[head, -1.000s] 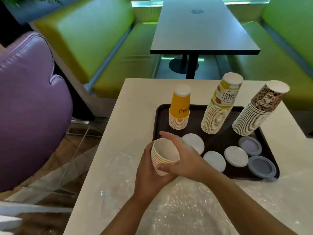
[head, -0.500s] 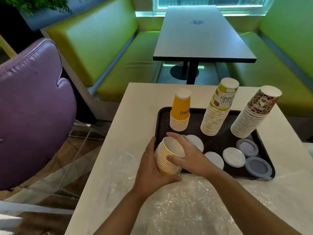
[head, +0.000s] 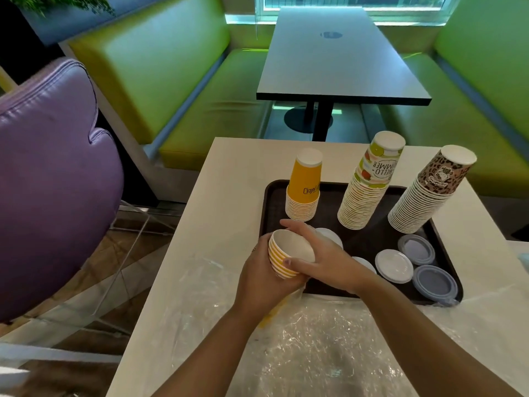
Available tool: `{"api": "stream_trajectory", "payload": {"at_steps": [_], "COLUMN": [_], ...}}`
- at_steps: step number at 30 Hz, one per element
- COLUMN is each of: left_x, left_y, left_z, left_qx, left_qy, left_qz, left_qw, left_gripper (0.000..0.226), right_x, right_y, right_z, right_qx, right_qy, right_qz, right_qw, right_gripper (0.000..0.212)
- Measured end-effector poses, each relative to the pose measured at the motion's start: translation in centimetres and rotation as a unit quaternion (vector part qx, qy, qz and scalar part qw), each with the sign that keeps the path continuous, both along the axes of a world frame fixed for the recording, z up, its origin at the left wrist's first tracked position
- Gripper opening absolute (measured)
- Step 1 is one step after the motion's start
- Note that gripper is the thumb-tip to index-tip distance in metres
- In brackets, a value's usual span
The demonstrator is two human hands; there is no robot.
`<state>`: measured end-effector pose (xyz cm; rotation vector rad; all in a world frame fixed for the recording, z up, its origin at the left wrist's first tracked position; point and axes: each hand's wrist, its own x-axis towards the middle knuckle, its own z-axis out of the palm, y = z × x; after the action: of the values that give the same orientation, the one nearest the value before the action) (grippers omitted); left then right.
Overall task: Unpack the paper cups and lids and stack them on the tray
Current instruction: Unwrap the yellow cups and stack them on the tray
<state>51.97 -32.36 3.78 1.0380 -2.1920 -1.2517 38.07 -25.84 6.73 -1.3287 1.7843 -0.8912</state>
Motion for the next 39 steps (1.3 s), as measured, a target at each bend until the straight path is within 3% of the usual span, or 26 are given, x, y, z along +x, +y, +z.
{"api": "stream_trajectory", "payload": {"at_steps": [4,7,12,15,18,22,28,30,34,37,39], "left_x": [-0.2,-0.3,-0.2,-0.2,-0.2,-0.2,0.1,0.2,0.2,0.2,0.1], "left_y": [-0.1,-0.2,-0.2,-0.2,-0.4,-0.6,-1.2,-1.5,-1.6,-1.8,-1.9], "left_z": [0.0,-0.1,-0.3,-0.3,-0.3,0.0,0.2,0.1,-0.1,0.0,0.1], "left_qx": [0.003,0.001,-0.003,0.003,0.0,0.0,0.027,0.033,0.042,0.05,0.052], "left_qy": [0.02,0.027,0.029,0.034,0.028,0.028,0.05,0.054,0.041,0.042,0.043], "left_qz": [0.012,0.015,0.004,0.003,-0.001,0.001,0.027,0.033,0.027,0.028,0.029], "left_qw": [1.0,1.0,1.0,0.999,1.0,1.0,0.998,0.997,0.998,0.997,0.997], "left_gripper": [0.077,0.075,0.074,0.073,0.076,0.074,0.062,0.063,0.071,0.07,0.068], "right_x": [-1.3,-2.6,-4.0,-3.5,-2.1,-2.3,-5.9,-7.2,-8.9,-9.9,-10.2], "right_y": [-0.2,-0.3,-0.4,-0.6,-1.1,-1.6,-3.6,-4.3,-6.5,-8.8,-10.0], "right_z": [0.8,2.0,4.9,5.9,5.4,5.2,7.0,7.0,5.7,4.0,2.7], "right_qx": [-0.035,-0.042,0.022,0.05,-0.045,-0.111,-0.198,-0.211,-0.197,-0.178,-0.159], "right_qy": [-0.028,-0.017,0.104,0.293,0.509,0.553,0.615,0.596,0.379,0.207,0.106], "right_qz": [-0.023,0.022,0.161,0.217,0.24,0.278,0.173,0.102,-0.104,-0.257,-0.306], "right_qw": [0.999,0.999,0.981,0.93,0.825,0.778,0.744,0.768,0.898,0.927,0.933], "right_gripper": [0.064,0.062,0.074,0.085,0.088,0.088,0.087,0.087,0.087,0.085,0.083]}}
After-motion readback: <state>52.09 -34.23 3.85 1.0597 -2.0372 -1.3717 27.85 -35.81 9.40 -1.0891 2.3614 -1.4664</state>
